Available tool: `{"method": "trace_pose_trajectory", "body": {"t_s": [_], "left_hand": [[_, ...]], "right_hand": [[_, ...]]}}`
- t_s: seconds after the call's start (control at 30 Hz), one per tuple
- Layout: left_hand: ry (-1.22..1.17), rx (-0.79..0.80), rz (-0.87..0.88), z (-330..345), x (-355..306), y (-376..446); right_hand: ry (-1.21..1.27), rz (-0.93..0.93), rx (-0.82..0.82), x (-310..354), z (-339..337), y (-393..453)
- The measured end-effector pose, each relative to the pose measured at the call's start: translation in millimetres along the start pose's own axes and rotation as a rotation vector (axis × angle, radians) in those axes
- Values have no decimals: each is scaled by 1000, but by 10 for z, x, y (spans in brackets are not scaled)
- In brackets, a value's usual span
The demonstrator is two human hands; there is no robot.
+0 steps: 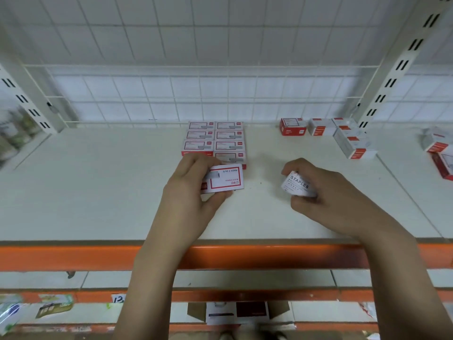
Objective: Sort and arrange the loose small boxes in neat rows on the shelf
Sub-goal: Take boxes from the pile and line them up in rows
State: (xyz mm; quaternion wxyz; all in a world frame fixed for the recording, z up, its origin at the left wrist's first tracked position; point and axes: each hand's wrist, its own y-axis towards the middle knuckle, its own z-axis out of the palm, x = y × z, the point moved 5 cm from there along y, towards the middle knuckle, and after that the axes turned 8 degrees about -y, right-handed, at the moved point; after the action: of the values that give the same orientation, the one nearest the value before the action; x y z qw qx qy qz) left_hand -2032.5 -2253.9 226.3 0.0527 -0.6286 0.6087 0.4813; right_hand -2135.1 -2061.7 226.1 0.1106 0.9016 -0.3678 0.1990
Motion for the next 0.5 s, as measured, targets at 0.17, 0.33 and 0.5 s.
{"method": "trace_pose_trajectory", "body": {"t_s": [0.17, 0.33, 0.5], "left_hand": [[126, 0, -32, -77, 125, -23], [175, -3, -66, -161, 230, -2], [143, -47, -158, -243, 310, 46]], "right_hand": [[-6, -31, 12, 81, 4, 127], [-25, -64, 28, 70, 29, 275], [-36, -78, 56, 78, 78, 443]]}}
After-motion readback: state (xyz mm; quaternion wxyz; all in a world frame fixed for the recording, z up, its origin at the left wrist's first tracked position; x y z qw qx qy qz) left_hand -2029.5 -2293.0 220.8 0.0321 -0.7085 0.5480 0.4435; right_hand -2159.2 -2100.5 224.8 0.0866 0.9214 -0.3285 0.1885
